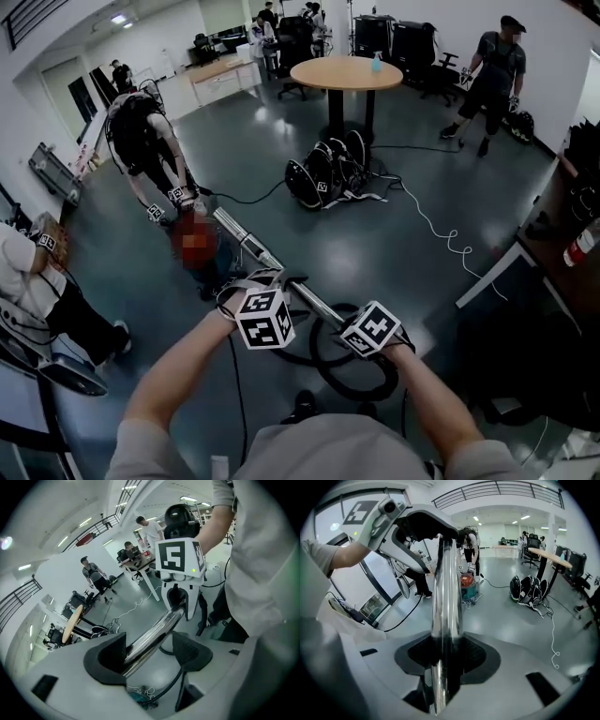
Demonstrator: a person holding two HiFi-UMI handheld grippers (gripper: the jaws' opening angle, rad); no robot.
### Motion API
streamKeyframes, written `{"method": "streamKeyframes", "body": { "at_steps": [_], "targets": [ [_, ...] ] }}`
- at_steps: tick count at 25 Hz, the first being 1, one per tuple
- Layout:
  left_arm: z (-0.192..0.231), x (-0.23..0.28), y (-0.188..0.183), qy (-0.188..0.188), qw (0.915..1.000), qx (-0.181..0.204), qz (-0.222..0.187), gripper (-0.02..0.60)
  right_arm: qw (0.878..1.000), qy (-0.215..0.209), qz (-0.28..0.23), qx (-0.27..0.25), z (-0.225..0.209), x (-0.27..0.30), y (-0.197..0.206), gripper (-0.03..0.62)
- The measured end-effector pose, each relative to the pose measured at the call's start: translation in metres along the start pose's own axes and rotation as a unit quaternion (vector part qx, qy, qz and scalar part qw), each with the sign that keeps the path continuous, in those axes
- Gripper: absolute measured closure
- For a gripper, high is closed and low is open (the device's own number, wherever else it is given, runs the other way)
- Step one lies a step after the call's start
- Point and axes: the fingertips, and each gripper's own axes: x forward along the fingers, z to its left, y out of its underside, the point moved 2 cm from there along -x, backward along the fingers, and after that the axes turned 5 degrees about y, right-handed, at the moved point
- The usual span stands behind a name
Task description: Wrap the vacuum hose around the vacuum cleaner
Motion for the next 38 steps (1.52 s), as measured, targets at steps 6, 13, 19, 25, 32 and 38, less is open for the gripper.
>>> {"method": "streamKeyframes", "body": {
  "at_steps": [6, 13, 19, 25, 32, 38],
  "targets": [
    [0.011, 0.009, 0.026, 0.029, 0.9984, 0.047, -0.003, 0.281, 0.999, 0.018, 0.016, 0.040, 0.004, 0.020, -0.013, 0.444],
    [0.022, 0.011, 0.048, 0.043, 0.9919, 0.119, 0.012, 0.282, 0.995, 0.036, 0.026, 0.087, 0.015, 0.030, -0.030, 0.444],
    [0.037, 0.008, 0.054, 0.052, 0.9873, 0.150, 0.007, 0.282, 0.994, 0.056, 0.028, 0.093, 0.013, 0.031, -0.047, 0.445],
    [0.047, 0.020, 0.064, 0.054, 0.9773, 0.199, 0.049, 0.282, 0.992, 0.057, 0.027, 0.105, 0.008, 0.038, -0.053, 0.444],
    [0.066, 0.016, 0.080, 0.103, 0.9699, 0.185, 0.121, 0.287, 0.996, 0.026, 0.023, 0.083, 0.000, 0.047, -0.077, 0.444],
    [0.066, 0.021, 0.099, 0.127, 0.9666, 0.152, 0.162, 0.314, 0.999, 0.001, 0.036, 0.030, -0.010, 0.048, -0.082, 0.444]
  ]
}}
